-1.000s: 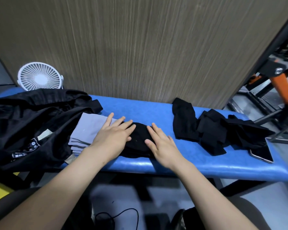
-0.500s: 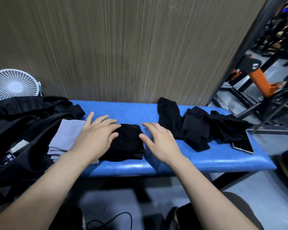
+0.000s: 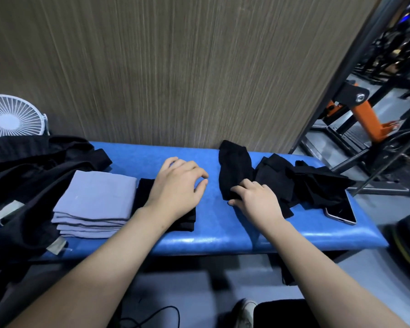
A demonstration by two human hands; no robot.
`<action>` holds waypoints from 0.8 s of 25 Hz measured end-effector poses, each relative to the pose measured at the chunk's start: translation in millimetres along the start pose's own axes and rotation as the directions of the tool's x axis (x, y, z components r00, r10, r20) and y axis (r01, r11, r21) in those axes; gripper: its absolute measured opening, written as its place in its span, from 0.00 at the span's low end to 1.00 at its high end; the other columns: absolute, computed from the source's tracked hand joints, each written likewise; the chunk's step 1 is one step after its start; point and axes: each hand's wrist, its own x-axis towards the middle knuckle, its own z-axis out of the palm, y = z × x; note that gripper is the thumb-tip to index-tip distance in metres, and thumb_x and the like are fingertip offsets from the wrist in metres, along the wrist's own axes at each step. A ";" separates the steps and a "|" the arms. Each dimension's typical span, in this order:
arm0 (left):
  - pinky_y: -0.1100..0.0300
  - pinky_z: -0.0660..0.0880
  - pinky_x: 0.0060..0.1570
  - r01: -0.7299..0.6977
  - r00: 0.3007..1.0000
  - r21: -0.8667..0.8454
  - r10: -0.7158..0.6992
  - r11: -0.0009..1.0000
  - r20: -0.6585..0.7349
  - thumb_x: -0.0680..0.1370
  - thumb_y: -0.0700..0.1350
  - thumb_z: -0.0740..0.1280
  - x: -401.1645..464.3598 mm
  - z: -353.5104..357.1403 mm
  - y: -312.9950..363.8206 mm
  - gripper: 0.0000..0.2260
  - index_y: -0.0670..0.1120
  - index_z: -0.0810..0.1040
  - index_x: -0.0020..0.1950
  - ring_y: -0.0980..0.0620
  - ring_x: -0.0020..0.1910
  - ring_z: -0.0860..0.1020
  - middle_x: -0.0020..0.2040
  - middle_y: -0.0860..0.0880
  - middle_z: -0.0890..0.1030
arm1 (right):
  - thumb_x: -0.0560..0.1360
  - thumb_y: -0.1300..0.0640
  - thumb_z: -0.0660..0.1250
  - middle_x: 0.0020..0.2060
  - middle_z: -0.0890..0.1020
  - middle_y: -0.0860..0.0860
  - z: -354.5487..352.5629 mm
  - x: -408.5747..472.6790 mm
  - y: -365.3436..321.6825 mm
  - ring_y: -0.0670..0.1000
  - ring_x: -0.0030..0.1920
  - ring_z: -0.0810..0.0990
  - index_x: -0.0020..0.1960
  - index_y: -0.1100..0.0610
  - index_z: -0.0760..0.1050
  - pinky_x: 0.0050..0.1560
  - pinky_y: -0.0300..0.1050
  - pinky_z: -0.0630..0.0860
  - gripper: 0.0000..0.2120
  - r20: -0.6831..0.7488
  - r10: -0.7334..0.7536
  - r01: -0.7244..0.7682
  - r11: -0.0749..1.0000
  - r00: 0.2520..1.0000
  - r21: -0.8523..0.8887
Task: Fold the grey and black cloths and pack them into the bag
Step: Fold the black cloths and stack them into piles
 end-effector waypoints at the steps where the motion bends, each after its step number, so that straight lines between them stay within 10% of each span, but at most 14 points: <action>1: 0.59 0.57 0.67 -0.005 1.000 0.003 0.005 1.000 0.003 0.78 0.52 0.62 1.2 2.3 1.1 0.10 0.53 0.83 0.51 0.52 0.50 0.77 0.48 0.57 0.82 | 0.71 0.45 0.76 0.41 0.79 0.50 2.0 1.3 0.0 0.54 0.39 0.79 0.51 0.51 0.84 0.37 0.47 0.70 0.13 -0.025 -0.019 0.018 0.999 1.000 -0.034; 11: 0.56 0.61 0.68 -0.052 0.993 0.094 0.042 0.994 0.110 0.74 0.50 0.71 10.5 26.8 7.8 0.15 0.54 0.80 0.60 0.51 0.55 0.76 0.53 0.56 0.80 | 0.53 0.70 0.72 0.28 0.69 0.51 -11.8 4.0 -19.1 0.54 0.25 0.68 0.31 0.56 0.71 0.29 0.44 0.56 0.15 -0.213 -0.031 0.022 0.999 0.976 -0.046; 15: 0.57 0.63 0.63 -0.058 0.986 0.121 0.039 0.991 0.160 0.71 0.51 0.73 13.5 36.9 19.3 0.24 0.53 0.73 0.67 0.50 0.56 0.74 0.57 0.55 0.75 | 0.66 0.64 0.68 0.33 0.75 0.51 -23.5 -0.9 -18.3 0.54 0.28 0.73 0.43 0.56 0.77 0.25 0.42 0.60 0.07 -0.335 0.047 -0.002 0.991 0.941 0.133; 20: 0.55 0.67 0.48 0.031 0.998 0.067 -0.034 0.997 0.047 0.71 0.53 0.75 12.6 47.8 41.9 0.20 0.47 0.66 0.49 0.46 0.43 0.73 0.45 0.51 0.70 | 0.75 0.65 0.61 0.43 0.76 0.52 -47.7 -6.9 -2.6 0.59 0.38 0.76 0.68 0.50 0.69 0.38 0.54 0.76 0.24 -0.337 0.233 -0.013 0.838 0.912 0.546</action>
